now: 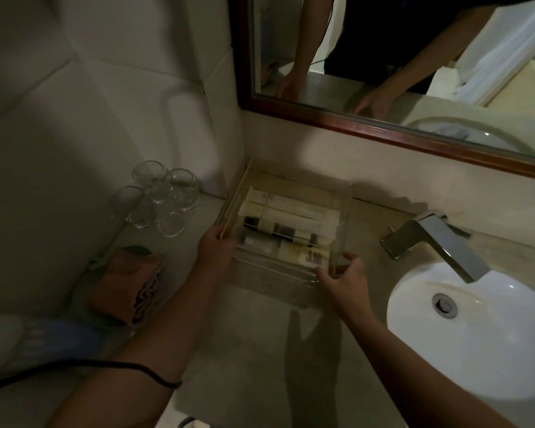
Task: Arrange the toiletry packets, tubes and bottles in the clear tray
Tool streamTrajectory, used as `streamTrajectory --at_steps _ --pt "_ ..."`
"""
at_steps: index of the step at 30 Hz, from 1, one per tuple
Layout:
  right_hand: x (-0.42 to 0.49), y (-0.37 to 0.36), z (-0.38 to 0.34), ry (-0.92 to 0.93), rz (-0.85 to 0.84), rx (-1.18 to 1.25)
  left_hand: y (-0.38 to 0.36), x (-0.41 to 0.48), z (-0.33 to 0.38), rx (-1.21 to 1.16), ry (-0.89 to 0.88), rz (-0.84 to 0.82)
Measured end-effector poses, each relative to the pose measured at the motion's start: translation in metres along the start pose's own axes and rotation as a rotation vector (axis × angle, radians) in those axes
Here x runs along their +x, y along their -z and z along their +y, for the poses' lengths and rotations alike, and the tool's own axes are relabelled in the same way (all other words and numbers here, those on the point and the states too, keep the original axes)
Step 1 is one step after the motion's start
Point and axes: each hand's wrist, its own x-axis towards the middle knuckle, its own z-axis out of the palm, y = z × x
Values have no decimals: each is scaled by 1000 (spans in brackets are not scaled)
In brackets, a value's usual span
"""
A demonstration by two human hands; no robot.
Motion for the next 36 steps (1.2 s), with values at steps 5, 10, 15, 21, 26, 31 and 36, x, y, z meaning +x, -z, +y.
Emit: streamTrajectory --at_steps 5,10,15,21,26,31,36 --pt "2 1 -4 31 -44 -31 -8 3 4 -57 57 -6" --pt "9 2 -2 67 -83 -101 -8 -3 -13 34 -34 -79" --pt "18 -2 -1 102 -42 -134 -8 12 -18 55 -128 -88" --pt "29 -5 1 116 16 -172 -16 25 -17 87 -108 1" --pt "40 -3 0 104 49 -230 -27 32 -8 160 -86 91" --pt "47 -3 1 69 80 -337 -34 37 -4 216 -99 123" --pt "48 -5 -5 8 107 -395 -35 36 3 289 -133 135"
